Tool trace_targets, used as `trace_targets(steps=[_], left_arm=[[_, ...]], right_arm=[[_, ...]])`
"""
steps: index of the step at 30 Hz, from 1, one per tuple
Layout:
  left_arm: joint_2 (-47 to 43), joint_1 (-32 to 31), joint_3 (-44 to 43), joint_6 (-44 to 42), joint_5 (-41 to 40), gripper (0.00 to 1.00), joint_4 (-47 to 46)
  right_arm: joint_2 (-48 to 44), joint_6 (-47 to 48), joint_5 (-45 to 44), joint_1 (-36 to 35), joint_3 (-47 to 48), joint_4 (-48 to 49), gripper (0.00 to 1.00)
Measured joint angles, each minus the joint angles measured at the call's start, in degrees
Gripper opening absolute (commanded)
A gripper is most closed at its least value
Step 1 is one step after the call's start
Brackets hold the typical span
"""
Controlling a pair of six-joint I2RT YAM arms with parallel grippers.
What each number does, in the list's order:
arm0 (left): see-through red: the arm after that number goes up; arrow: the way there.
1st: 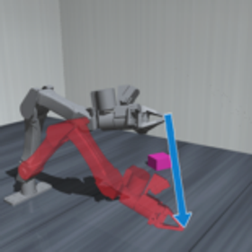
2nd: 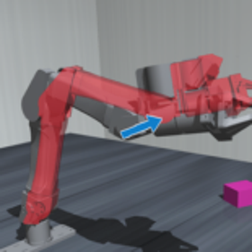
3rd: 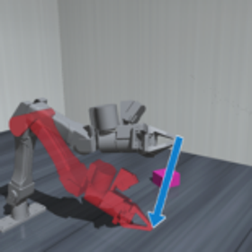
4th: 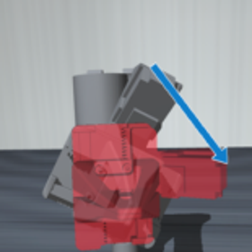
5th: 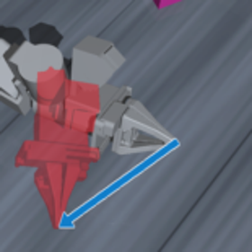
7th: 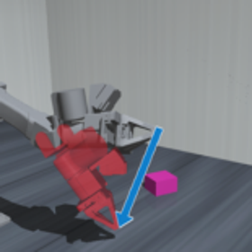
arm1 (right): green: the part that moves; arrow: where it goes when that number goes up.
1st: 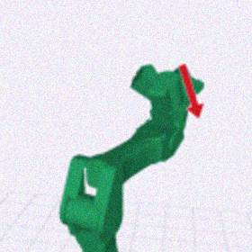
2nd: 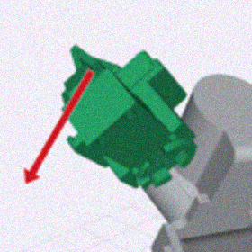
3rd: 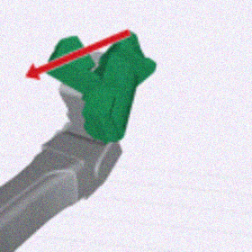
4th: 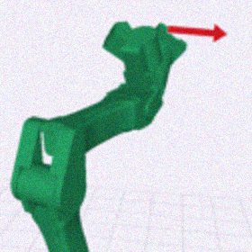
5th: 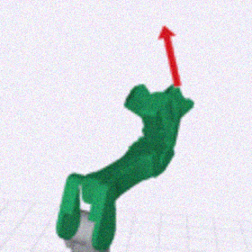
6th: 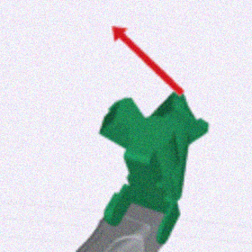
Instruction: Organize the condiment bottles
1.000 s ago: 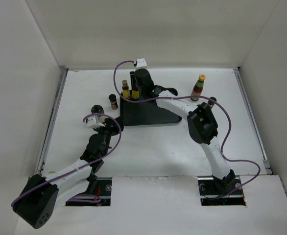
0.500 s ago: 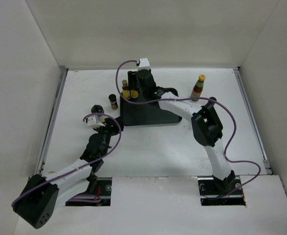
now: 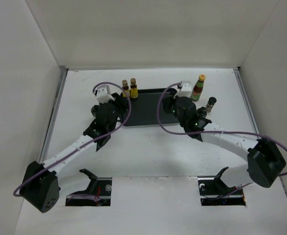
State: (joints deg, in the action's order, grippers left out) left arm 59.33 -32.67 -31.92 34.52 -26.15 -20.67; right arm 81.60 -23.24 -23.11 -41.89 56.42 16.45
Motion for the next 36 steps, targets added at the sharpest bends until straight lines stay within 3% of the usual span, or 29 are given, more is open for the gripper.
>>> trace_targets(steps=[5, 11, 19, 36], left_arm=[[11.8, 1.1, -14.7, -4.1, -0.5, 0.46, 8.7], [22.9, 5.6, -21.9, -7.5, -2.0, 0.52, 16.0], [30.7, 9.0, -25.9, -9.3, -4.4, 0.56, 21.0], [36.3, 10.1, -29.2, -12.3, -8.8, 0.56, 21.3]], right_arm=[[-4.8, -4.7, -0.3, -1.3, -16.7, 0.7, 0.40], [-11.6, -8.1, -0.2, -6.0, -26.7, 0.8, 0.63], [-22.1, -8.5, -0.2, -4.0, -30.3, 4.3, 0.65], [-19.7, -8.0, 1.1, -7.0, -30.3, 6.5, 0.68]])
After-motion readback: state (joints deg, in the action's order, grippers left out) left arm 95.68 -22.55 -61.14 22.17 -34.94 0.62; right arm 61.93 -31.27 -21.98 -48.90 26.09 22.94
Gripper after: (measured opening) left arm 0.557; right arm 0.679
